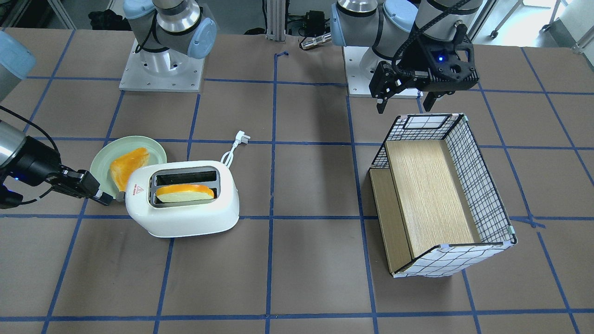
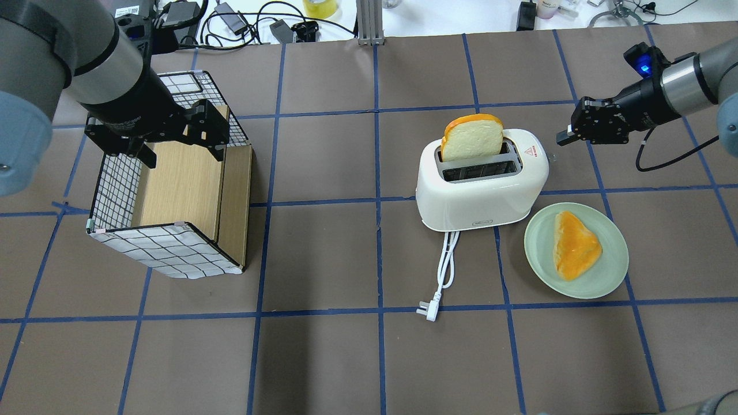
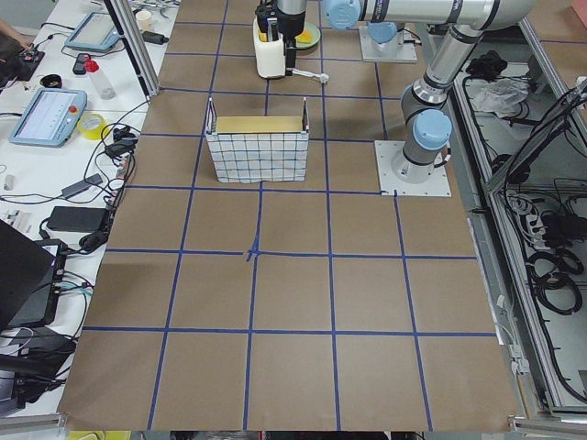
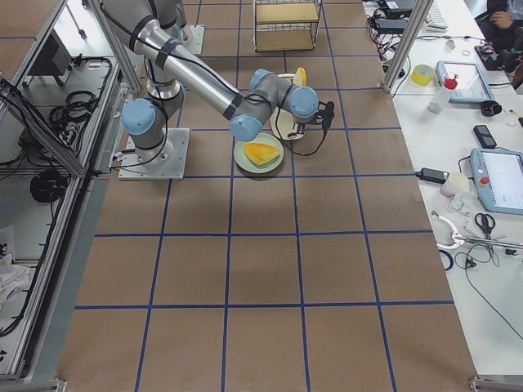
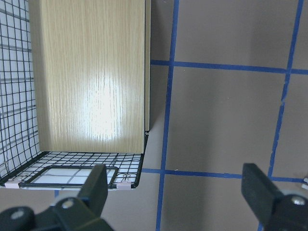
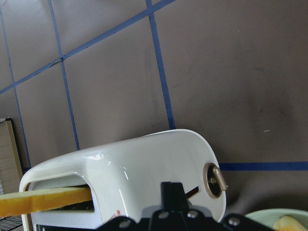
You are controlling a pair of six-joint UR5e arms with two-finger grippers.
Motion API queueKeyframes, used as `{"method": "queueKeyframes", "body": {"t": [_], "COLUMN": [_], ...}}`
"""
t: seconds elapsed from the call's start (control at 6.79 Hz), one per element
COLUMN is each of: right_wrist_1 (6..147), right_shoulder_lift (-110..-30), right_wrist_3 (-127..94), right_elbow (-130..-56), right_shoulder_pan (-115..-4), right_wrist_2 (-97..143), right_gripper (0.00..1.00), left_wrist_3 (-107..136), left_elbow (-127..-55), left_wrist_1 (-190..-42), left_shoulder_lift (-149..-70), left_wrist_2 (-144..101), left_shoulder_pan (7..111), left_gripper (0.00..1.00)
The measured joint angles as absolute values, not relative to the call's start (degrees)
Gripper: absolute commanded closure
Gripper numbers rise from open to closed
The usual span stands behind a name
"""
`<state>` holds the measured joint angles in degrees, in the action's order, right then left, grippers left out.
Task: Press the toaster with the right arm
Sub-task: 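Bring the right gripper onto the toaster's brass lever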
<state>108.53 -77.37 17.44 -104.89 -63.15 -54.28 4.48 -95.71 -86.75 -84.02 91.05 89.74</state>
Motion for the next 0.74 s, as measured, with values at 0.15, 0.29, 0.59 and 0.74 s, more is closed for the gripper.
{"method": "queueKeyframes", "body": {"t": [0.15,0.29,0.59,0.74], "right_wrist_1": [108.6,108.6,108.4,108.5], "right_shoulder_lift": [-77.4,-77.3,-77.3,-77.3], "right_wrist_3": [17.8,17.9,18.0,18.0], "right_elbow": [-105.3,-105.5,-106.2,-106.5], "right_shoulder_pan": [-63.1,-63.1,-63.1,-63.1], "right_wrist_2": [-53.5,-53.1,-53.0,-53.0], "right_gripper": [1.0,1.0,1.0,1.0], "left_wrist_3": [4.5,4.5,4.5,4.5], "left_elbow": [-95.7,-95.7,-95.7,-95.7], "left_wrist_1": [-86.7,-86.7,-86.7,-86.7], "left_shoulder_lift": [-84.0,-84.0,-84.0,-84.0], "left_wrist_2": [91.1,91.1,91.1,91.0], "left_shoulder_pan": [89.7,89.7,89.7,89.7], "left_gripper": [0.0,0.0,0.0,0.0]}}
